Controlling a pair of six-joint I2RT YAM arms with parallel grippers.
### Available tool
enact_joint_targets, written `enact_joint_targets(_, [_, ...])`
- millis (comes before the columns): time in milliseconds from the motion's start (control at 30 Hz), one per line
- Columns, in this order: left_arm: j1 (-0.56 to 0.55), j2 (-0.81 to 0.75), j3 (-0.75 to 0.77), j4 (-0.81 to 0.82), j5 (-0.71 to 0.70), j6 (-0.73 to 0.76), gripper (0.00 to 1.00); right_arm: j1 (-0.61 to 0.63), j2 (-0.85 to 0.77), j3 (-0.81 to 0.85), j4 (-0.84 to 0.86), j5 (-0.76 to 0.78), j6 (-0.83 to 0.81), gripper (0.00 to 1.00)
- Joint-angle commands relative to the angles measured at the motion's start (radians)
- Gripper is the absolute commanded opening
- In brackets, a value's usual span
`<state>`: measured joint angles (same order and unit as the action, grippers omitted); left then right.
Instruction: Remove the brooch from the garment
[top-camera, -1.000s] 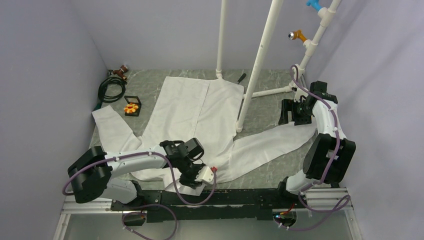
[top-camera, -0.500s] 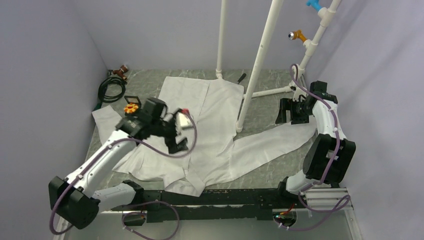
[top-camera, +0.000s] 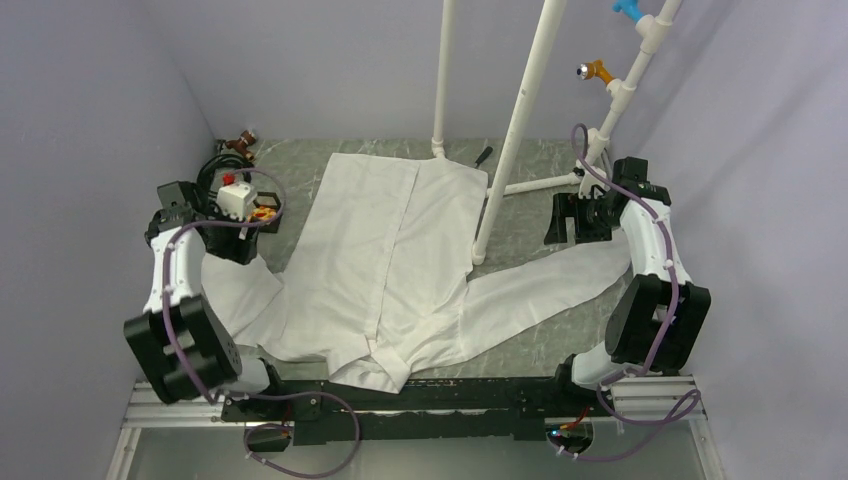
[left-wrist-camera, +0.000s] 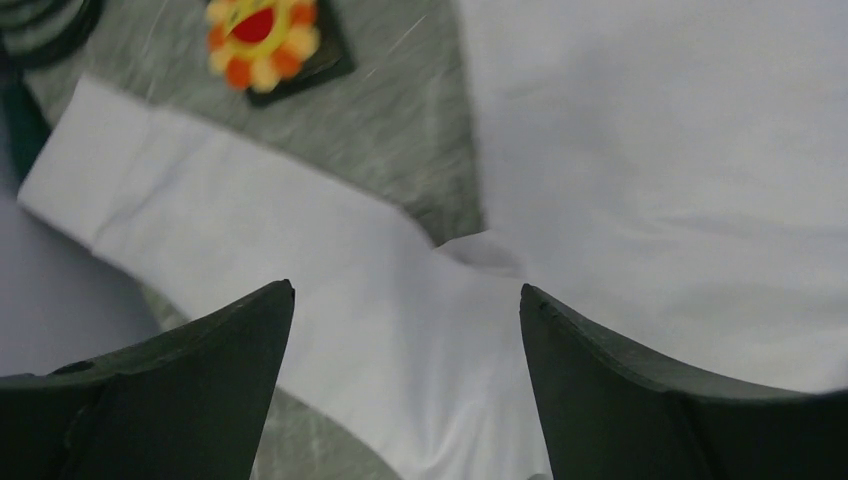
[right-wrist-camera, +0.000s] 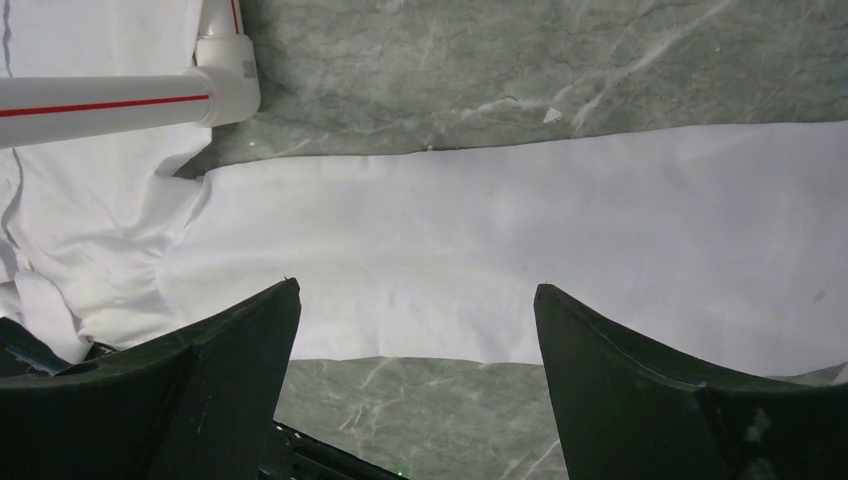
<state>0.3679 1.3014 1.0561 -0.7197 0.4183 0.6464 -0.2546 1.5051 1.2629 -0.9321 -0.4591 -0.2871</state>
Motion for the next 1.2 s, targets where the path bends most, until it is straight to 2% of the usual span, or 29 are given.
enact_joint_targets(0, [0.088, 0.125, 0.020, 0.083, -0.139, 0.173, 0.77, 0.012, -0.039, -0.002, 0.008, -0.010, 0.005, 0.90])
enact_joint_targets(100, [0.090, 0.167, -0.024, 0.151, -0.180, 0.256, 0.73, 0.014, -0.040, -0.004, 0.006, -0.004, 0.012, 0.90])
enact_joint_targets(400, [0.088, 0.354, -0.065, 0.277, -0.264, 0.302, 0.64, 0.015, -0.034, -0.011, 0.000, 0.032, 0.005, 0.90])
enact_joint_targets(600, [0.092, 0.454, -0.048, 0.317, -0.342, 0.317, 0.58, 0.014, -0.014, -0.016, 0.009, 0.053, -0.006, 0.90])
enact_joint_targets(767, [0.121, 0.542, 0.056, 0.339, -0.415, 0.264, 0.51, 0.014, 0.005, -0.001, 0.011, 0.074, -0.013, 0.90])
enact_joint_targets(867, [0.129, 0.573, 0.093, 0.366, -0.483, 0.261, 0.51, 0.014, 0.013, 0.005, 0.010, 0.081, -0.020, 0.90])
enact_joint_targets(1067, [0.132, 0.570, 0.160, 0.307, -0.501, 0.194, 0.50, 0.014, 0.029, 0.016, 0.013, 0.087, -0.029, 0.91])
enact_joint_targets(1167, [0.132, 0.512, 0.149, 0.293, -0.473, 0.177, 0.55, 0.014, 0.028, 0.021, 0.013, 0.081, -0.033, 0.90])
